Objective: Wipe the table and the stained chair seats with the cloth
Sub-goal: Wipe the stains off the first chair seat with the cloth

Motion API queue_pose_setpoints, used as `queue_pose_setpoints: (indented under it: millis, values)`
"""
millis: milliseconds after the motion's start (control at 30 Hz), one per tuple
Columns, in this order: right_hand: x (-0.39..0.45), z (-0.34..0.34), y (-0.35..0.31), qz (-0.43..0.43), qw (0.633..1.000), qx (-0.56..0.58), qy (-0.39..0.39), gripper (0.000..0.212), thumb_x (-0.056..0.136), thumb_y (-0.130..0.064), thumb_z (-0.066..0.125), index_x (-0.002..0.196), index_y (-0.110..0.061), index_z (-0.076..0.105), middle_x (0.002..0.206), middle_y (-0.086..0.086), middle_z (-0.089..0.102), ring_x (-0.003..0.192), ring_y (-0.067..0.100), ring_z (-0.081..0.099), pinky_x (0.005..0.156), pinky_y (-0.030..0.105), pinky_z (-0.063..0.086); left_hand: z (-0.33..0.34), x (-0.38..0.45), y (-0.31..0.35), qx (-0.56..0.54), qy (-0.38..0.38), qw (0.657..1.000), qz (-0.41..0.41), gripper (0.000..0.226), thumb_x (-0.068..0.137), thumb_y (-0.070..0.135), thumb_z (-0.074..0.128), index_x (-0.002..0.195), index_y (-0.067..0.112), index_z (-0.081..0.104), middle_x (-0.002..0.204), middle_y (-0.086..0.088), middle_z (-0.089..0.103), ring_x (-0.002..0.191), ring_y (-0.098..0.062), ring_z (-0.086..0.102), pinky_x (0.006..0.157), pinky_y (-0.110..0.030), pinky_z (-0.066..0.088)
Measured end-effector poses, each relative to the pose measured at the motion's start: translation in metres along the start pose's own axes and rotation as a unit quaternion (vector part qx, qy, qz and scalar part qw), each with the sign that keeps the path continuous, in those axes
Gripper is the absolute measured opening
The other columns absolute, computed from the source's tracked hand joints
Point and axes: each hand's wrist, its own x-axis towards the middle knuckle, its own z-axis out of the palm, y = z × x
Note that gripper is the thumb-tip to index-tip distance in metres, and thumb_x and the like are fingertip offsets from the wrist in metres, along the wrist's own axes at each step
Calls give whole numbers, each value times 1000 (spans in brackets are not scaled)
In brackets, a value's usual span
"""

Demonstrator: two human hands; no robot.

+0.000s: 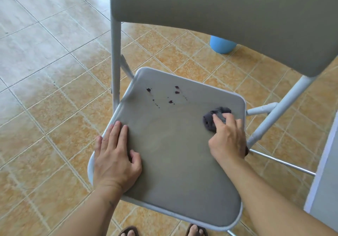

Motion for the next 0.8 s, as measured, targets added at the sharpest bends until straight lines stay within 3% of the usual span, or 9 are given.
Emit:
queue_pose_setpoints:
  millis: [100, 267, 367, 467, 600, 667, 733, 800]
  values:
    - [-36, 1, -53, -95, 994, 48, -25, 48, 74, -13, 40, 115, -13, 64, 112, 11, 57, 89, 36, 48, 72, 45, 49, -1, 2, -1, -7, 5, 1000, -2, 74, 74, 37, 39, 143, 9, 48, 156, -9, 38, 147, -25, 30, 121, -49, 16]
    - [-39, 6, -67, -246, 965, 59, -66, 56, 76, -18, 38, 124, -17, 65, 127, 10, 60, 87, 35, 53, 67, 42, 48, -1, 4, 0, -13, 5, 1000, -6, 75, 73, 37, 41, 143, 11, 47, 157, -8, 37, 146, -25, 30, 121, -47, 15]
    - [-8, 5, -18, -225, 972, 29, -53, 56, 77, -19, 38, 126, -23, 65, 130, 6, 59, 89, 34, 51, 74, 43, 49, -2, 3, 0, -13, 3, 1000, -8, 74, 73, 37, 41, 143, 13, 46, 157, -7, 36, 146, -25, 28, 122, -45, 14]
    - [7, -2, 36, -113, 993, 16, 7, 58, 75, -10, 37, 123, -19, 68, 127, 8, 61, 89, 37, 49, 77, 48, 50, -1, 2, 2, -12, 10, 1000, -8, 74, 73, 37, 42, 143, 13, 46, 156, -7, 37, 147, -25, 28, 122, -46, 15]
    - [-6, -6, 33, -34, 998, 38, 33, 58, 72, -4, 37, 118, -14, 71, 123, 11, 63, 91, 39, 50, 80, 45, 49, -2, 2, 3, -10, 8, 1000, -4, 73, 72, 38, 42, 138, 11, 51, 152, -10, 43, 143, -29, 34, 120, -48, 19]
    - [-17, -6, 8, -53, 994, 90, 29, 58, 75, -8, 32, 117, -13, 71, 122, 10, 63, 91, 38, 51, 81, 44, 51, -6, 7, 6, -10, 7, 1000, -11, 67, 70, 40, 43, 129, 10, 56, 143, -10, 50, 133, -33, 41, 114, -49, 27]
    - [-26, -2, -26, -126, 982, 139, 6, 55, 78, -12, 32, 118, -13, 71, 123, 8, 63, 89, 35, 52, 80, 43, 51, -11, 19, 8, -29, 16, 999, -26, 57, 71, 40, 43, 118, 13, 58, 131, -8, 55, 120, -34, 48, 104, -49, 35]
    - [-28, 5, -67, -214, 963, 163, -25, 52, 79, -14, 37, 118, -13, 70, 127, 7, 63, 88, 34, 53, 78, 41, 51, -13, 30, 6, -44, 25, 998, -34, 55, 73, 38, 42, 120, 14, 56, 133, -8, 53, 118, -35, 50, 102, -49, 37]
